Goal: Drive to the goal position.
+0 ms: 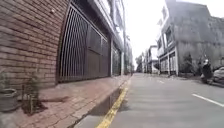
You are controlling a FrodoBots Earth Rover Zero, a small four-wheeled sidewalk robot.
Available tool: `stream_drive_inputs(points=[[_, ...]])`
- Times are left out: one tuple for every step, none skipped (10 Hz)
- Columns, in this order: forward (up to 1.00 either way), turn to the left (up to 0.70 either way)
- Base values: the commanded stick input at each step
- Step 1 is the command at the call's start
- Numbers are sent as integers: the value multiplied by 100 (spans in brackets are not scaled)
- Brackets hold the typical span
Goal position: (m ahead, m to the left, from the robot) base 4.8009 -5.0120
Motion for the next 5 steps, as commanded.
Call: stream_drive_inputs(points=[[45,-45],[45,-45],[45,-45],[45,0],[45,0]])
